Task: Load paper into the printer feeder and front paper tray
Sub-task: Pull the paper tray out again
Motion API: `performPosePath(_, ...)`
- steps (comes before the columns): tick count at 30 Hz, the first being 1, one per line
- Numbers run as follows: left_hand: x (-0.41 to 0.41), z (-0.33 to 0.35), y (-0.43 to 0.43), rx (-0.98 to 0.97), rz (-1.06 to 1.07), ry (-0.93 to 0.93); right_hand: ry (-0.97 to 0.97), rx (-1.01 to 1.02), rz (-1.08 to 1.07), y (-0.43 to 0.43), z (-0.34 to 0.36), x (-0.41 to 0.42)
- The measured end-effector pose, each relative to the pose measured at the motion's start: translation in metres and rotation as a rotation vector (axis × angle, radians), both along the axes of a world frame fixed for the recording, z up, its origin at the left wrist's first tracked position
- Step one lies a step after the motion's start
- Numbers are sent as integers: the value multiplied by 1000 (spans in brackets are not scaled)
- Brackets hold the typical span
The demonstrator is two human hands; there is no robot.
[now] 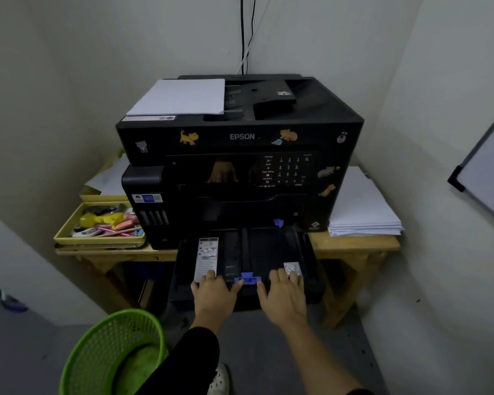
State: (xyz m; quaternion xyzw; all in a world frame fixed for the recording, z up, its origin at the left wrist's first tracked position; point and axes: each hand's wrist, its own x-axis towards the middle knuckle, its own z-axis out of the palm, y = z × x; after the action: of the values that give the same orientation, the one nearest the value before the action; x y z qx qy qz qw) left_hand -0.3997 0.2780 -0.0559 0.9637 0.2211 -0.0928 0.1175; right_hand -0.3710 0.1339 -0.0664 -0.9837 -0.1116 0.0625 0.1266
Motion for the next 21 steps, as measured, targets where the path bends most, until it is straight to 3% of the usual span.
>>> performPosePath(6,-18,-2,2,-32,-26,12,-44,-25,25,-8,-1,-17)
performPosePath(17,-50,-5,-12,99,-56,1,-69,-24,-27,-16,-1,-41)
performPosePath(21,-54,-4,-13,119,-61,-19,-209,-49,-70,-16,-7,-46)
